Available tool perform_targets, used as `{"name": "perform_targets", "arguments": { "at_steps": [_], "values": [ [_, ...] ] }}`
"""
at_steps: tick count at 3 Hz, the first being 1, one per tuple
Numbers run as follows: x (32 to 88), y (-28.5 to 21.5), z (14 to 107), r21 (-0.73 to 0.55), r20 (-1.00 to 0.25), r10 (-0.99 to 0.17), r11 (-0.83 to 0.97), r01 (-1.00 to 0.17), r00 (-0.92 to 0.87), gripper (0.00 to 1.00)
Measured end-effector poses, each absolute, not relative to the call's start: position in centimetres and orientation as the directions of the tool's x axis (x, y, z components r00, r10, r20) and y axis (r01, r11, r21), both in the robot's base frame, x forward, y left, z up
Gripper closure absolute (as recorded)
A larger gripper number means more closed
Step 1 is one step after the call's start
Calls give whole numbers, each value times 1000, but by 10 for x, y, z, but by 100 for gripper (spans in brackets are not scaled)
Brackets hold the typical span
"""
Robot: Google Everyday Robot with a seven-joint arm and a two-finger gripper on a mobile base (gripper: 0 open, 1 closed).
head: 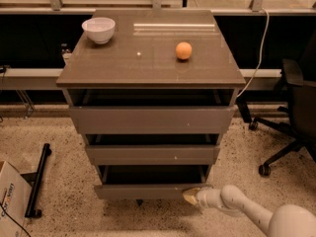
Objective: Close bottom drawer
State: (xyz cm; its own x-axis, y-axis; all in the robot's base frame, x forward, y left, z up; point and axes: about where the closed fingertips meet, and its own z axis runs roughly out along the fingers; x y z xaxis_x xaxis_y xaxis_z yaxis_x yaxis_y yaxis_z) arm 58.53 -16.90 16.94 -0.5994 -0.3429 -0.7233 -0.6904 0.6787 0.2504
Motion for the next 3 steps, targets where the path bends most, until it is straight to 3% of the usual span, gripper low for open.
{"name": "perform_targets", "arguments": {
  "at_steps": [1, 2, 3],
  "values": [
    [600, -167, 182, 219, -742, -352, 677, -703, -571, 28],
    [606, -165, 187, 215, -752, -349, 671, -709, -559, 4],
    [606, -164, 188, 215, -754, -349, 670, -711, -557, 0]
  ]
}}
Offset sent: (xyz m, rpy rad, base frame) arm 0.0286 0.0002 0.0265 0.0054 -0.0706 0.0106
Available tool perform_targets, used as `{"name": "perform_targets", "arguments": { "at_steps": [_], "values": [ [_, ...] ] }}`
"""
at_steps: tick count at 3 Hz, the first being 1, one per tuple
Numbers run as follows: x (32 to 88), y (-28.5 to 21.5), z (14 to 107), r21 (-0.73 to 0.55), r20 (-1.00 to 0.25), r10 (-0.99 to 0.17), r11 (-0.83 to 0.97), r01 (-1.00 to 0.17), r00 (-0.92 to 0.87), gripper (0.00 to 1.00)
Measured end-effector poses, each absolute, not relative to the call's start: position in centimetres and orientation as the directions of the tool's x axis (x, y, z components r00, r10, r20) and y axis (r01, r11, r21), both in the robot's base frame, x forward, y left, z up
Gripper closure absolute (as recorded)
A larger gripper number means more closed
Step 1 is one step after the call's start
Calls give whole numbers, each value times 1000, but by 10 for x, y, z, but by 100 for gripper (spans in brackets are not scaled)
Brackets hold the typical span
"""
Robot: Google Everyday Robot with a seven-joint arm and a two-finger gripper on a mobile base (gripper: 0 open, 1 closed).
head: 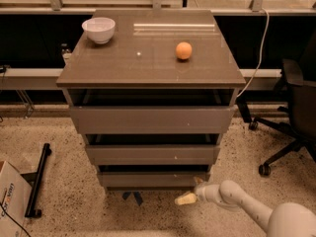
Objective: Close bottom drawer
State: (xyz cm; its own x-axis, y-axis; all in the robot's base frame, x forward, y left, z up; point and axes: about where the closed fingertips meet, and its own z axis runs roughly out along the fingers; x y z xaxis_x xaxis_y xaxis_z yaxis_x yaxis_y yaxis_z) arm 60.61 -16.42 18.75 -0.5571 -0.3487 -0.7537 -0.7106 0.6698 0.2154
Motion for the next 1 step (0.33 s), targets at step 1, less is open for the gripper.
{"name": "perform_targets", "arguments": {
  "at_steps": [1],
  "values": [
    [606, -164, 188, 215, -754, -349, 670, -711, -557, 0]
  ]
}}
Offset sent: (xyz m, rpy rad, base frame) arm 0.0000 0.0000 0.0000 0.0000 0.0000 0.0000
